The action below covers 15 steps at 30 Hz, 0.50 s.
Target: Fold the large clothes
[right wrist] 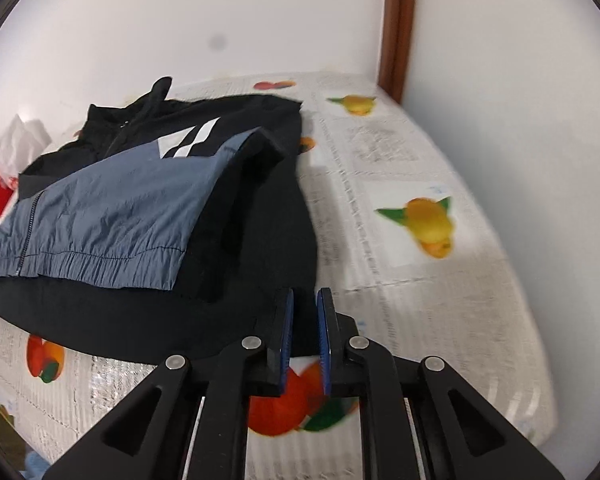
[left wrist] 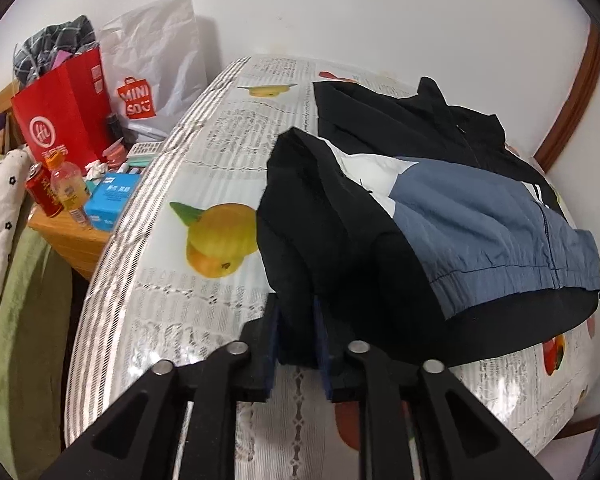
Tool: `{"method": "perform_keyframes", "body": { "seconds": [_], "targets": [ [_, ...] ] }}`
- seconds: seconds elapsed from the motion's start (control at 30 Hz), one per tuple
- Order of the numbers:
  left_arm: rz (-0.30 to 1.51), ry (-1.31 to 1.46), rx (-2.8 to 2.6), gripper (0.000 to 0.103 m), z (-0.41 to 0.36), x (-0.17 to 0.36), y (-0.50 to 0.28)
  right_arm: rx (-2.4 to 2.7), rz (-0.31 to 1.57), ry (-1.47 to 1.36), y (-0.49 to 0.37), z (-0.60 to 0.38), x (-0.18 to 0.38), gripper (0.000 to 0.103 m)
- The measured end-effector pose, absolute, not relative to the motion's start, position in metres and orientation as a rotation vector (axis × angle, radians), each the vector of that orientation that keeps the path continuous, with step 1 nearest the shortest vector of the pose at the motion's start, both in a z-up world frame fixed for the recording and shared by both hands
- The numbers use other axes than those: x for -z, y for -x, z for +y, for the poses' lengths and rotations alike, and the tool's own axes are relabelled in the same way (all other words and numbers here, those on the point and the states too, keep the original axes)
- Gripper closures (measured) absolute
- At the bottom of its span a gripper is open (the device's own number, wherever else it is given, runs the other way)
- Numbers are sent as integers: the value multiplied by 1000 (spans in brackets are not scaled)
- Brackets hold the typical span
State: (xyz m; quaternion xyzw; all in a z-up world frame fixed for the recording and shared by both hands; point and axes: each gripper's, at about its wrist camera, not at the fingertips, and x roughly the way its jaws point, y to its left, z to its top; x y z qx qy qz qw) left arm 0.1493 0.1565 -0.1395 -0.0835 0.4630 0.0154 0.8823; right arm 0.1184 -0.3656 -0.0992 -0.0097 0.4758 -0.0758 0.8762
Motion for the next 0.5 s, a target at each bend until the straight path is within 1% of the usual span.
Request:
{"method": "perform_keyframes", "body": {
  "seconds": [0.03,0.07,0.1,0.13,0.17,0.2,0.37,0.5],
  "targets": [
    [964,177,-28,81,157,136,-148,154,974,28,-117,-363,93,90],
    [958,179,-22,78,157,133,-146,154,958,38,-115,-358,87,87],
    [950,180,-18,73,156,130,-145,153,944,48,-114,-354,83,80],
    [941,179,-14,69,155,127,-143,144,925,58,-114,-348,79,76],
    [927,177,-5,62,154,123,-141,133,910,65,-115,-342,76,68],
    [916,177,3,57,152,119,-140,119,898,68,-117,-336,75,64],
    [892,217,66,56,142,108,-141,46,881,19,-128,-314,77,62],
    [894,269,113,53,135,110,-150,47,883,-42,-142,-308,84,57]
  ]
}}
